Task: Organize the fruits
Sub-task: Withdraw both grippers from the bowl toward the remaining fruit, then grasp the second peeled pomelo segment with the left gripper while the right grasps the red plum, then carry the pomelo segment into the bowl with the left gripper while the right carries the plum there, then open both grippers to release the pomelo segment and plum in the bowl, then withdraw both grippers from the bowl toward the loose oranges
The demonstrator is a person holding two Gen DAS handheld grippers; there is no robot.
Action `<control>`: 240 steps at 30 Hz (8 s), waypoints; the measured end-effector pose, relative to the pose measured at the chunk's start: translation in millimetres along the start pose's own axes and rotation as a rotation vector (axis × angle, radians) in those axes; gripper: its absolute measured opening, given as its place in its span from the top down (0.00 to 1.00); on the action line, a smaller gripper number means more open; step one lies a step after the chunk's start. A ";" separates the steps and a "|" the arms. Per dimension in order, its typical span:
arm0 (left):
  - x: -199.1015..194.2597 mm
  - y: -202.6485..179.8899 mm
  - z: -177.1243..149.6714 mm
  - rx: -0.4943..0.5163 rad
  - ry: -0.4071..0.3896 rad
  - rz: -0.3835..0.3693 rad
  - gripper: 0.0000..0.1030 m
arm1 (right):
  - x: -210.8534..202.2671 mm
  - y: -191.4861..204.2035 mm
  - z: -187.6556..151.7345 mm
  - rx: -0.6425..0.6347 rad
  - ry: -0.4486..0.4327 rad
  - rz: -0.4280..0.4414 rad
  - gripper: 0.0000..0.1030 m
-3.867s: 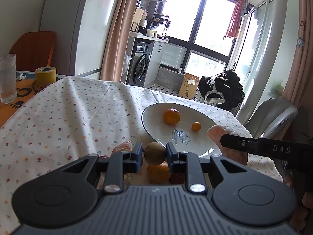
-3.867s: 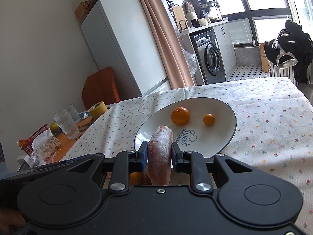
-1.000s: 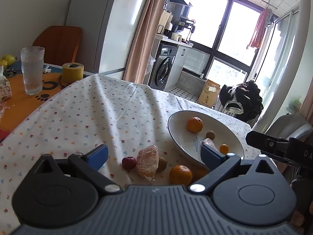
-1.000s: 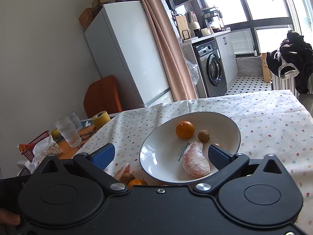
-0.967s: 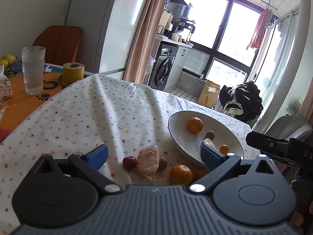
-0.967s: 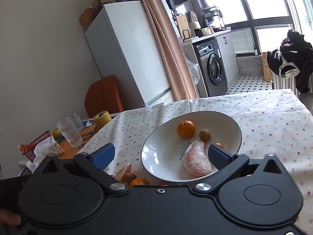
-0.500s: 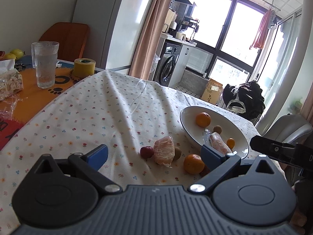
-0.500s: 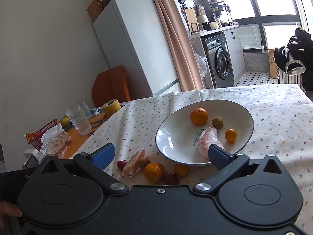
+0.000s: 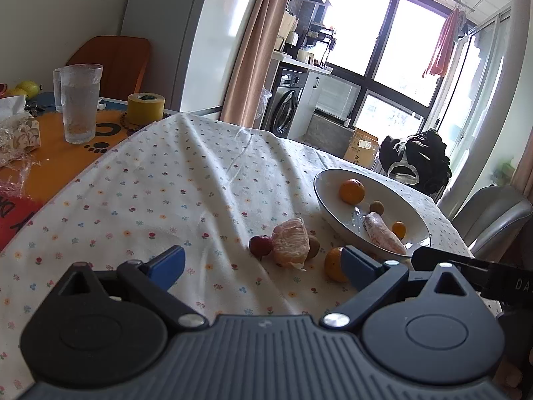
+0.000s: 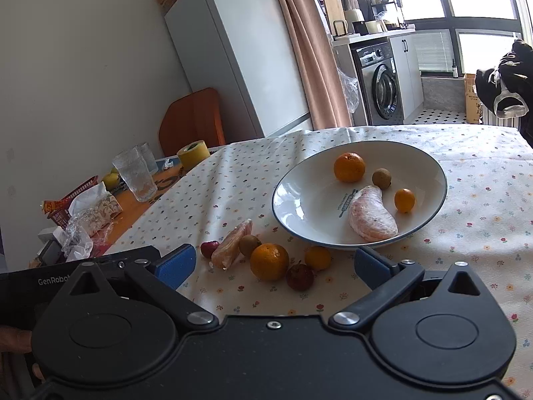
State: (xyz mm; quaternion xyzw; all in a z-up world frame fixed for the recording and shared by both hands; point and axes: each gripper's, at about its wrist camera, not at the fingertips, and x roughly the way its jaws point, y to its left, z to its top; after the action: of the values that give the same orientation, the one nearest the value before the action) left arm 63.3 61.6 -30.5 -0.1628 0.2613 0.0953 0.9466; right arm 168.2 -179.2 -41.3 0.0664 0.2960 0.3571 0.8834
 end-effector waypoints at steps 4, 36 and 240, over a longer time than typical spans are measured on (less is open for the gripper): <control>5.6 2.3 -3.3 -0.010 0.000 0.000 0.07 | 8.2 2.7 -5.4 -0.021 0.019 -0.001 0.15; 60.0 -18.8 -4.0 0.012 0.043 -0.033 0.48 | 48.7 -15.3 -11.7 0.000 0.097 0.021 0.60; 32.7 -15.0 -3.6 0.080 0.084 -0.022 0.10 | 11.7 0.8 -1.3 -0.061 0.037 -0.064 0.06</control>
State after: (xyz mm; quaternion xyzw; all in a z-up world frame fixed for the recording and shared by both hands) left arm 93.2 49.5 -46.7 -0.1317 0.3024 0.0673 0.9417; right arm 173.7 -170.9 -47.7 0.0233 0.3031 0.3386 0.8905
